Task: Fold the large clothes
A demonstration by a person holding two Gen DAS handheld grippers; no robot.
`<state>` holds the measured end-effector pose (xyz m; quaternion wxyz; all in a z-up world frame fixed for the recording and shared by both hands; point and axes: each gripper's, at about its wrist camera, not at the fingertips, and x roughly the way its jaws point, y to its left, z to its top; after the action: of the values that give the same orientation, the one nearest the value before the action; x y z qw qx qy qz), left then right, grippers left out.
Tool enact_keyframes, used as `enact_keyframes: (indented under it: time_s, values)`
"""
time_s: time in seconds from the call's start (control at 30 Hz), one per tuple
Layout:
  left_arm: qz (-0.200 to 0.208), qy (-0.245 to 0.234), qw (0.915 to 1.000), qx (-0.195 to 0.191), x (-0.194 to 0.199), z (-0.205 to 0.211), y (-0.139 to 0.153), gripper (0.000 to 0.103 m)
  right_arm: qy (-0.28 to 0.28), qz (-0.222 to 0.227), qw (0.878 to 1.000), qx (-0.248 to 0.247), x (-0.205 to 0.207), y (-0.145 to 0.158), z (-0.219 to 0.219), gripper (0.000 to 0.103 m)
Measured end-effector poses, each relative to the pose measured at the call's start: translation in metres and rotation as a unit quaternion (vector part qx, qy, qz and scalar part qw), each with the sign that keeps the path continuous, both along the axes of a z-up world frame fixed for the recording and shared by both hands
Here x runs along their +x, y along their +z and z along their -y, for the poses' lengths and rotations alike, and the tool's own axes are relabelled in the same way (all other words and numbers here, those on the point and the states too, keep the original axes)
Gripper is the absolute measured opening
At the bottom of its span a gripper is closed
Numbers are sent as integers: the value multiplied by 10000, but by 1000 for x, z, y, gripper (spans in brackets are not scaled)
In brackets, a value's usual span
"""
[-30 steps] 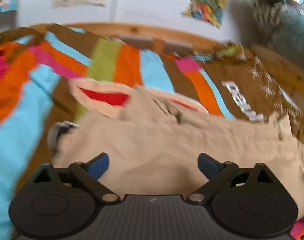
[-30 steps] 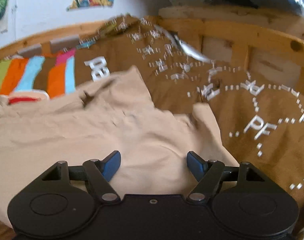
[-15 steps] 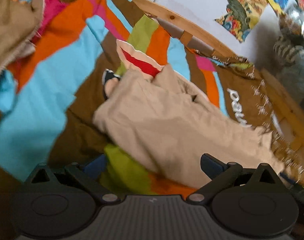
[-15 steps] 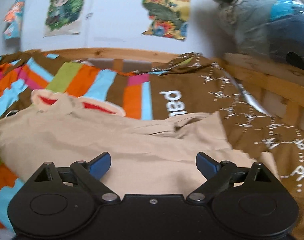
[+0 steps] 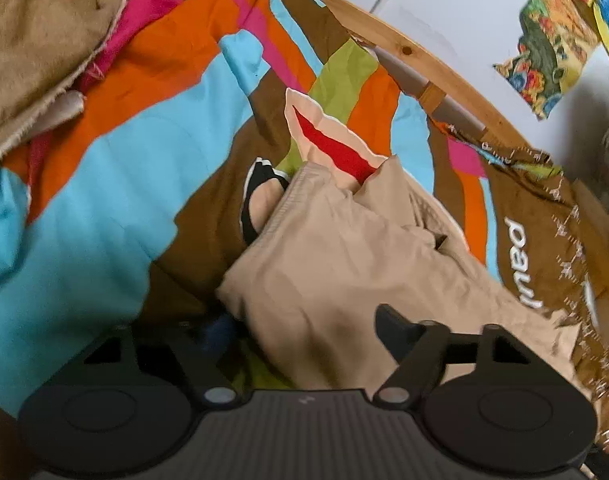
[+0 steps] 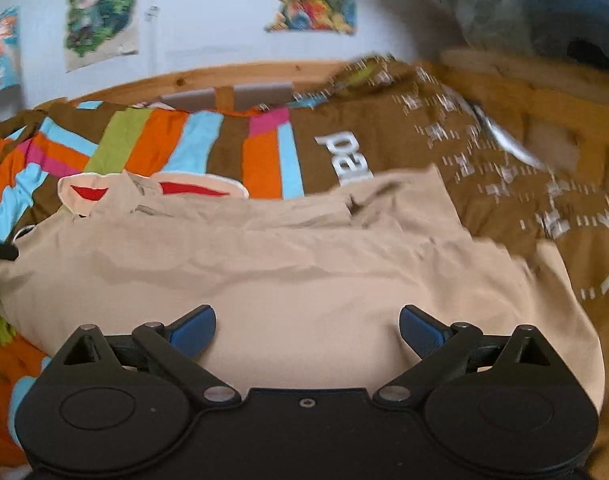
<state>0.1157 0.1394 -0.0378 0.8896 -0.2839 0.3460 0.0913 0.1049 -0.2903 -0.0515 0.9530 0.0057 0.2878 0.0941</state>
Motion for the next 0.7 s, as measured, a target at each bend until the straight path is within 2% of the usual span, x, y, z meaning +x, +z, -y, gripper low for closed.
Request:
enact_keyframes:
  time_s: [0.13, 0.33, 0.47, 0.63, 0.7]
  values:
    - [25, -129, 9996, 238, 0, 5, 5, 75, -364, -404, 9908, 1238, -17, 12, 20, 100]
    - [14, -194, 9990, 396, 0, 9, 8, 75, -947, -660, 9792, 1666, -44, 16, 39, 101]
    - [-19, -200, 9989, 413, 1, 8, 7, 75, -1317, -729, 9750, 1634, -41, 10, 49, 101]
    - [-81, -249, 9985, 483, 5, 7, 2, 74, -1002, -356, 9890, 1027, -37, 8, 34, 101]
    - [-114, -215, 9983, 534, 6, 6, 1, 69, -786, -85, 9949, 629, -34, 8, 20, 101]
